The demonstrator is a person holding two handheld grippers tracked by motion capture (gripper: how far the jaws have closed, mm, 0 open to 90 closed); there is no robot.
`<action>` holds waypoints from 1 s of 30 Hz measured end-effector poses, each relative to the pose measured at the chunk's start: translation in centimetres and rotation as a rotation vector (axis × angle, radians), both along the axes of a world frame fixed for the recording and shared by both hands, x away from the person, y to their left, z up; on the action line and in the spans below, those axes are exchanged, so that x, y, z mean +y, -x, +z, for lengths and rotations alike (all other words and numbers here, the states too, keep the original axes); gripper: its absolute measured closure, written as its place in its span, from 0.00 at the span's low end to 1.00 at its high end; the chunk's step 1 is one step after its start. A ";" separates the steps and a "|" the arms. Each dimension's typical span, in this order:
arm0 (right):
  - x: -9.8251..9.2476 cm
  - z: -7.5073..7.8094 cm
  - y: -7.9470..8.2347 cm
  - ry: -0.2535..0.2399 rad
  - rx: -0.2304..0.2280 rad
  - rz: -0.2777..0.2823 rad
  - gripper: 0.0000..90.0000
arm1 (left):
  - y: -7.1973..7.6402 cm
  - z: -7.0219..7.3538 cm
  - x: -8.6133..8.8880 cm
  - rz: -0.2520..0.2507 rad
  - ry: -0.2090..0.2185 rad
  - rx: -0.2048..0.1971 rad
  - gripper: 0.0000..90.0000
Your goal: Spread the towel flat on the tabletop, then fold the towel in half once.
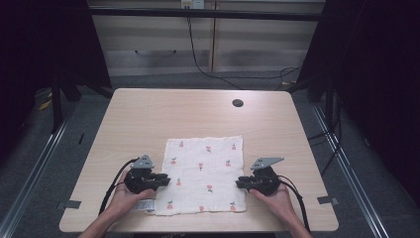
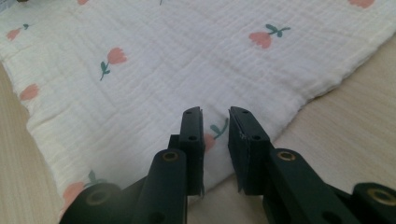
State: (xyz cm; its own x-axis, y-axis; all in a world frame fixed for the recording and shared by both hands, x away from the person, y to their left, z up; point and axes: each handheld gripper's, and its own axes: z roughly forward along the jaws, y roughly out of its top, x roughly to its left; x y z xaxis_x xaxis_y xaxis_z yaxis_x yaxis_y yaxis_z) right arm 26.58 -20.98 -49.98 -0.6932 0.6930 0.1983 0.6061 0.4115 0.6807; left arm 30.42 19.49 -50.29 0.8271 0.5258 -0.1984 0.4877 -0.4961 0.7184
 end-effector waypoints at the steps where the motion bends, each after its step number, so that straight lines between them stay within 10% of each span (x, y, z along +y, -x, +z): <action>1: -0.1 -0.1 0.0 -0.004 -0.007 0.003 0.84 | 0.1 0.0 0.0 -0.002 -0.002 -0.002 0.83; 30: 0.4 0.5 2.2 0.000 0.010 0.039 0.75 | 1.4 1.0 0.0 -0.046 -0.002 -0.005 0.77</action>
